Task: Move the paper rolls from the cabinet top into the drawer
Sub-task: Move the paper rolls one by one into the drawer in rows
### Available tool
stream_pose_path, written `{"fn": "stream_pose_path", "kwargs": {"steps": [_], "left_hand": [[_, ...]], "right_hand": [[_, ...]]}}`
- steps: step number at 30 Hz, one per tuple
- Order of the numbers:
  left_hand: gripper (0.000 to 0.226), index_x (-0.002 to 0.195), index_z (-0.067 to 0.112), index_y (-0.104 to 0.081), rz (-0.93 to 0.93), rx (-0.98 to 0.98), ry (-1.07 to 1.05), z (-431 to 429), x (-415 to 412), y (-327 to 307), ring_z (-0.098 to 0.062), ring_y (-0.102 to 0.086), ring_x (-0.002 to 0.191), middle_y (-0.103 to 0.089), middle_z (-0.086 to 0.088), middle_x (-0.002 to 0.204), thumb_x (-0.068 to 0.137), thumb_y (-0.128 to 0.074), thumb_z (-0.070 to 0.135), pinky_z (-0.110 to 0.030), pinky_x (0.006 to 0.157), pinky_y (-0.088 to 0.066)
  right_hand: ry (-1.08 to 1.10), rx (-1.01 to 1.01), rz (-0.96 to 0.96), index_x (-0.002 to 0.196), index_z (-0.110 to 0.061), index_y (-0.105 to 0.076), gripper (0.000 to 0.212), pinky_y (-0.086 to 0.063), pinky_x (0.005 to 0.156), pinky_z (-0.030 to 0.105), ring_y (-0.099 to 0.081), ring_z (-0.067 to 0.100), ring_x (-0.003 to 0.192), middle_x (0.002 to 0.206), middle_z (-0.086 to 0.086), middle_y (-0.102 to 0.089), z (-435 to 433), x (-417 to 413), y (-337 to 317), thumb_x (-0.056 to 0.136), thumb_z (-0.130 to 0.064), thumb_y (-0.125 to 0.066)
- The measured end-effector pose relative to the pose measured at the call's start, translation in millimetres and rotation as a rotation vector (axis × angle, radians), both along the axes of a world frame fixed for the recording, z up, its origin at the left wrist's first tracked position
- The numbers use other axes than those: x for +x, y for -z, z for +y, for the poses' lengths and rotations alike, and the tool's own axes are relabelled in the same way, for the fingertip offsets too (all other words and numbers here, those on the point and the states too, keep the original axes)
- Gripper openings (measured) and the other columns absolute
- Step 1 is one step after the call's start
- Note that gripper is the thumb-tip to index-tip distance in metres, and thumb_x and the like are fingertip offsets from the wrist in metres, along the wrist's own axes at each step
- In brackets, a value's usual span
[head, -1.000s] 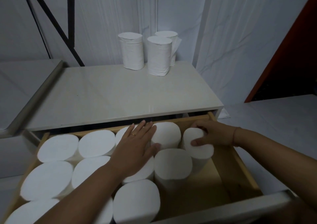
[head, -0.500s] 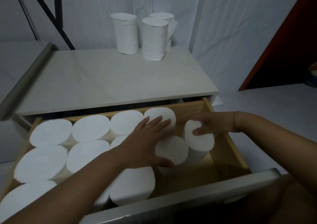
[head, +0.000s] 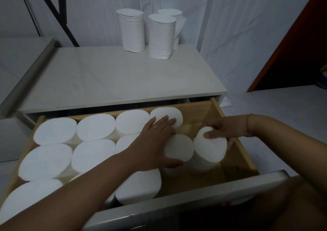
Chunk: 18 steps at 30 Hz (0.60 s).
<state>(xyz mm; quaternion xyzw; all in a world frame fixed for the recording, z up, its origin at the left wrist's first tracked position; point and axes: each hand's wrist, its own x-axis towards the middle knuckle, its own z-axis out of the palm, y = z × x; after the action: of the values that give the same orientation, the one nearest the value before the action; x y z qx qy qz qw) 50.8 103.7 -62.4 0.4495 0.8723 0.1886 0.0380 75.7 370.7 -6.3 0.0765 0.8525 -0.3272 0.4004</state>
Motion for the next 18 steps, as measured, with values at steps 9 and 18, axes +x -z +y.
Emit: {"fn": "stream_pose_path", "kwargs": {"steps": [9, 18], "left_hand": [[0.079, 0.144, 0.028, -0.028, 0.021, -0.004, -0.024, 2.3, -1.9, 1.3, -0.007, -0.005, 0.144, -0.018, 0.009, 0.157, 0.08, -0.048, 0.069, -0.039, 0.119, -0.001], [0.077, 0.15, 0.03, -0.009, 0.041, -0.106, -0.007, -1.8, -10.8, 3.0, -0.006, 0.006, 0.144, -0.002, 0.01, 0.159, 0.085, -0.015, 0.071, -0.04, 0.119, 0.001]], "right_hand": [[0.063, -0.154, -0.155, 0.123, -0.032, -0.045, 0.048, -0.057, 0.076, 0.027, -0.059, 0.024, 0.106, 0.12, 0.004, -0.053, -6.5, 29.9, 6.5, 0.078, -0.046, -0.059], [0.226, -0.228, -0.186, 0.123, -0.017, -0.054, 0.074, -0.048, 0.1, 0.04, -0.06, 0.028, 0.113, 0.121, 0.013, -0.063, -32.1, 59.5, 21.2, 0.062, -0.056, -0.065]]}}
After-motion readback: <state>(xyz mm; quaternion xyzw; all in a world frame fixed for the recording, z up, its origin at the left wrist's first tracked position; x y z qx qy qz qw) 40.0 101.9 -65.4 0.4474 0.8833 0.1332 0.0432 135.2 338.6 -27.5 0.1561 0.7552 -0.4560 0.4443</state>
